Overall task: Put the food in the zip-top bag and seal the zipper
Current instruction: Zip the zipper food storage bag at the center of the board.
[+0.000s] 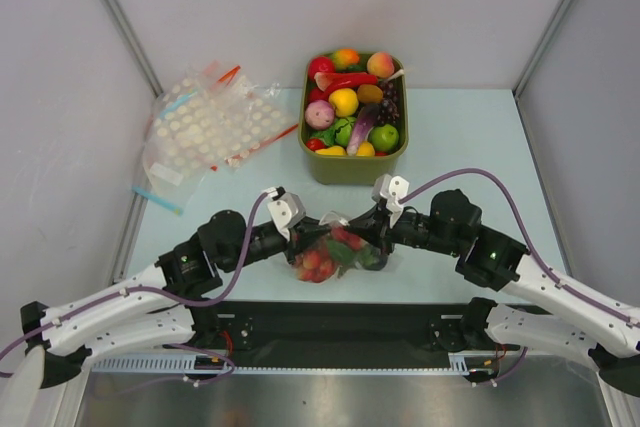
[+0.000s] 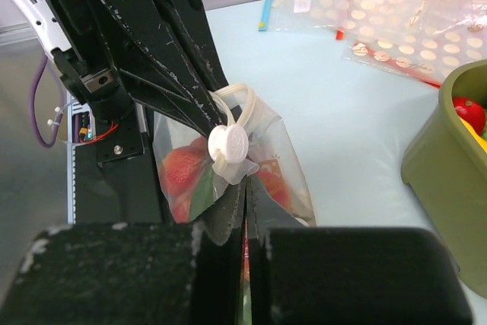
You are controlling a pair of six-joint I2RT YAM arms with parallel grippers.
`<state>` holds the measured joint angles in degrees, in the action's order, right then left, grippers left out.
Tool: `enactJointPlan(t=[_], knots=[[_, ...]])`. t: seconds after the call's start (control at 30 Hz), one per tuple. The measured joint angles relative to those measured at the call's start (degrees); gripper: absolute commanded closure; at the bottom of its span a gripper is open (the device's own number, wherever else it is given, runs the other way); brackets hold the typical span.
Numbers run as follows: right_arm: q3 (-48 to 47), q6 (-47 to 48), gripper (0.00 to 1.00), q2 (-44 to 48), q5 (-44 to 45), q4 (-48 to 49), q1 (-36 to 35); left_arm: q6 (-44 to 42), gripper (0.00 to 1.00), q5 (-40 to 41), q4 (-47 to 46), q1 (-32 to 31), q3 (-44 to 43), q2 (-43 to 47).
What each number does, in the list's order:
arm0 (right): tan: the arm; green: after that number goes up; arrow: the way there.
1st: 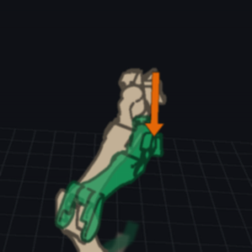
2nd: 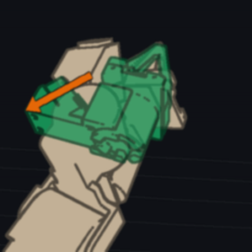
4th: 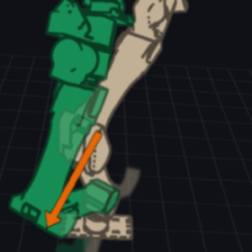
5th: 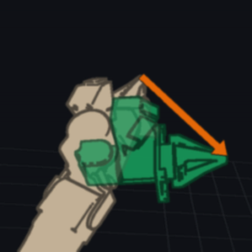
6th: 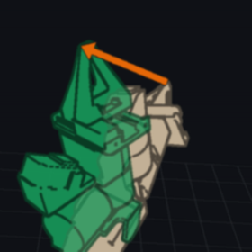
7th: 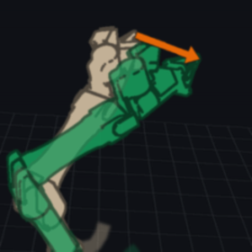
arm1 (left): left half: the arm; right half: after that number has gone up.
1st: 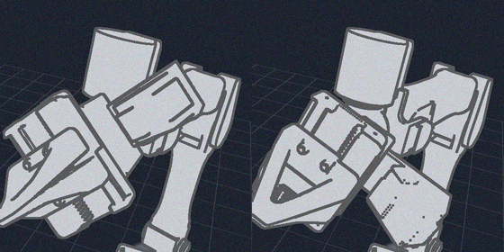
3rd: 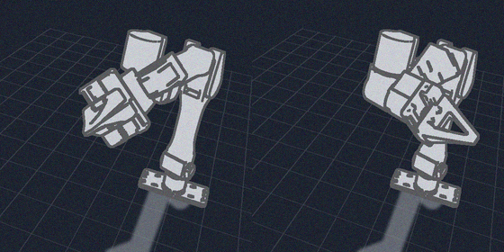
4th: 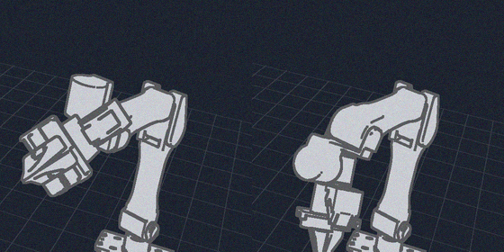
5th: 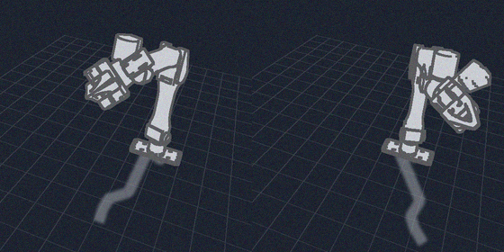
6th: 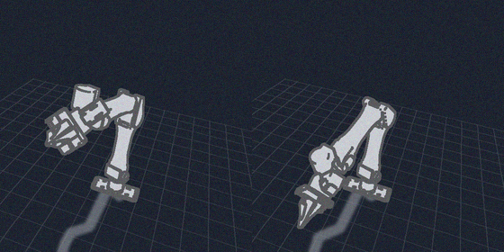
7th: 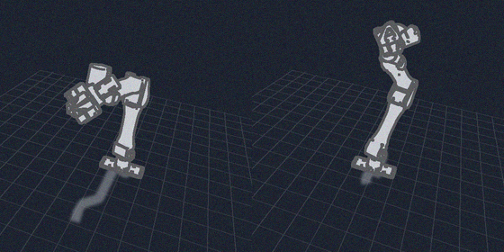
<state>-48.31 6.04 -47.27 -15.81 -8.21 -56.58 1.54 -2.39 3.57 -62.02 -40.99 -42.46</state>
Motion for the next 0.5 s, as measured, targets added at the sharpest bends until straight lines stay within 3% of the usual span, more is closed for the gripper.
enactJointPlan(t=[0.1, 0.23, 0.4, 0.5], knots=[[0.00, -0.04, 1.00, -0.02, -0.13, 0.07, 0.00, -0.13, 0.68, -0.15, -0.50, 0.00, 0.20, 0.48], [0.26, -0.39, 1.00, -0.07, -0.90, -0.09, 0.00, -0.15, 0.54, -1.25, -2.91, 0.00, 1.01, 2.40], [0.33, -0.70, 1.00, -0.63, -2.93, -0.07, 0.00, -0.07, 0.52, -3.28, -6.01, 0.00, 1.09, 3.34], [0.33, -1.11, 1.00, -0.85, -3.91, -0.04, 0.00, -0.09, 0.59, -4.57, -6.51, -0.02, 1.09, 3.04]])
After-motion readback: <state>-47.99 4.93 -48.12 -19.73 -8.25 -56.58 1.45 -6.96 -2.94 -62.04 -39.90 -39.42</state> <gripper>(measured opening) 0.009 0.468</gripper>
